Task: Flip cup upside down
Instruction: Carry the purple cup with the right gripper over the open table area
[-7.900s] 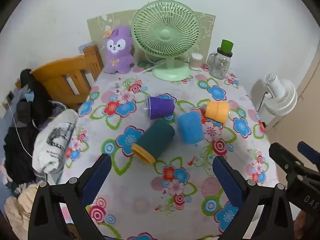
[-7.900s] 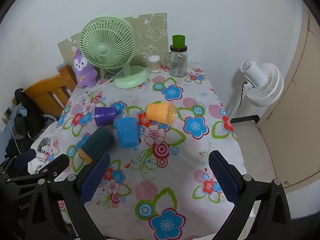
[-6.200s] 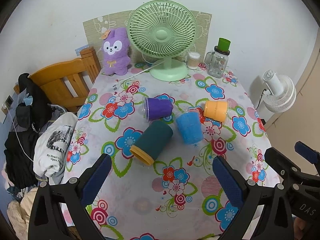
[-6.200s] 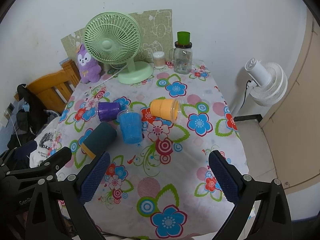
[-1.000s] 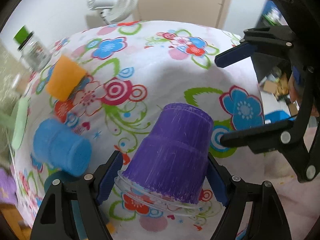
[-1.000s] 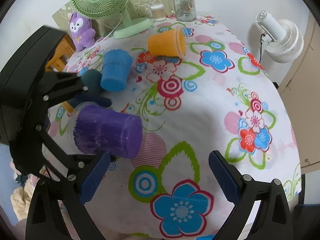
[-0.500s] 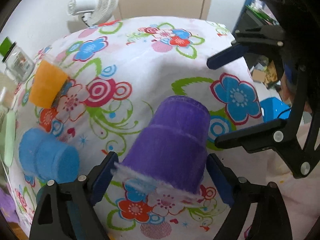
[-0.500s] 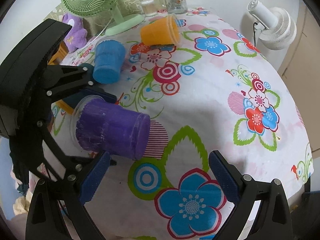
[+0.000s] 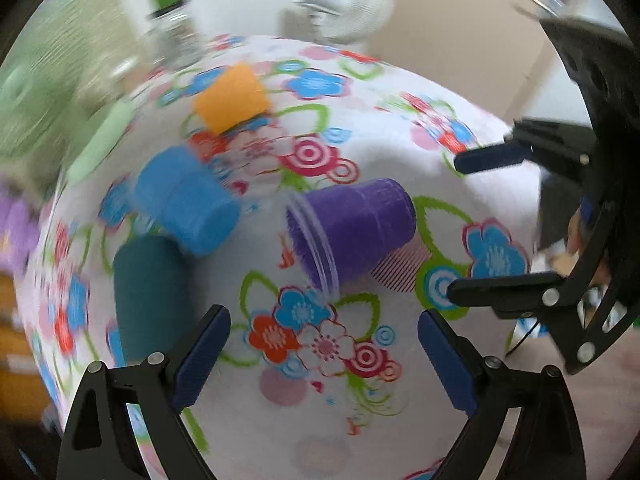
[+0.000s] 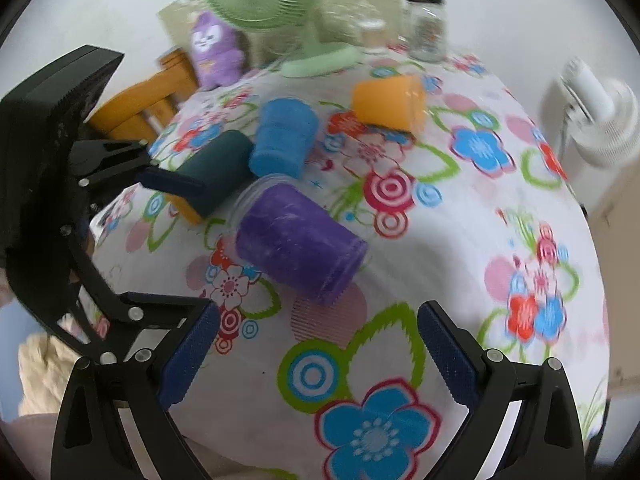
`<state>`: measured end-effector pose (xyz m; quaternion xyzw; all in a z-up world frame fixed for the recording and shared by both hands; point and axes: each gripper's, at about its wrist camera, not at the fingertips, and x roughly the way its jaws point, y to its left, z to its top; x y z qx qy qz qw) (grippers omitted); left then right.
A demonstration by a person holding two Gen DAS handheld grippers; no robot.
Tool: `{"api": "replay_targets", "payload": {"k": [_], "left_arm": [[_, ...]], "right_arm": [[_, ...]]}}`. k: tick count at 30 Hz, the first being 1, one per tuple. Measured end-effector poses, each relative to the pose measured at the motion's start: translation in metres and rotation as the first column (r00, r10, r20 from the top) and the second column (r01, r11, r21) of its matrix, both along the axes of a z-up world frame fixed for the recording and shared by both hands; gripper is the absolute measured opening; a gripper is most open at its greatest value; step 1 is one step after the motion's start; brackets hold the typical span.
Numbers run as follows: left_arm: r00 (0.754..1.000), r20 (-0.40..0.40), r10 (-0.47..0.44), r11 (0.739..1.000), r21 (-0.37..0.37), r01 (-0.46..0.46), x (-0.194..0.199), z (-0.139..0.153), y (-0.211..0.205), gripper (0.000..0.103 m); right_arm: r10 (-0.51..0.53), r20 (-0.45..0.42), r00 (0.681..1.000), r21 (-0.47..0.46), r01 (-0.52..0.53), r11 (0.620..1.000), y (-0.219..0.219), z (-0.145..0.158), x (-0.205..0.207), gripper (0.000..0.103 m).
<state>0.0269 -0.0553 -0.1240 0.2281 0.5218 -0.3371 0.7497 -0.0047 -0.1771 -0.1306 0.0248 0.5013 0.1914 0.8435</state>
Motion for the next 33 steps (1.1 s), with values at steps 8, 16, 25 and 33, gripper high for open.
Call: {"api": "replay_targets", "payload": {"k": [8,16,25,33], "left_arm": [[0.930,-0.001,0.366,0.929,-0.048,-0.366,-0.025,-0.005,0.010,0.096],[0.839,-0.001,0.544,0.837,-0.068,-0.543,-0.038,-0.018,0.004,0.096],[0.793,0.058,0.607,0.795,-0.067,-0.603,-0.047,-0.032,-0.004,0.096],[0.759,0.059,0.648,0.761,-0.035,-0.647,-0.050,-0.050,0.007,0.096]], "right_arm": [[0.165,0.095,0.982,-0.024,-0.163,0.986,-0.010,0.006,0.001,0.100],[0.266,0.162,0.950,-0.085,-0.256,0.963,-0.024,0.008,0.009,0.100],[0.325,0.162,0.932,-0.077,-0.316,0.946,-0.022,-0.012,0.016,0.099],[0.354,0.157,0.922,-0.066,-0.348,0.935,-0.010,-0.032,0.017,0.092]]}}
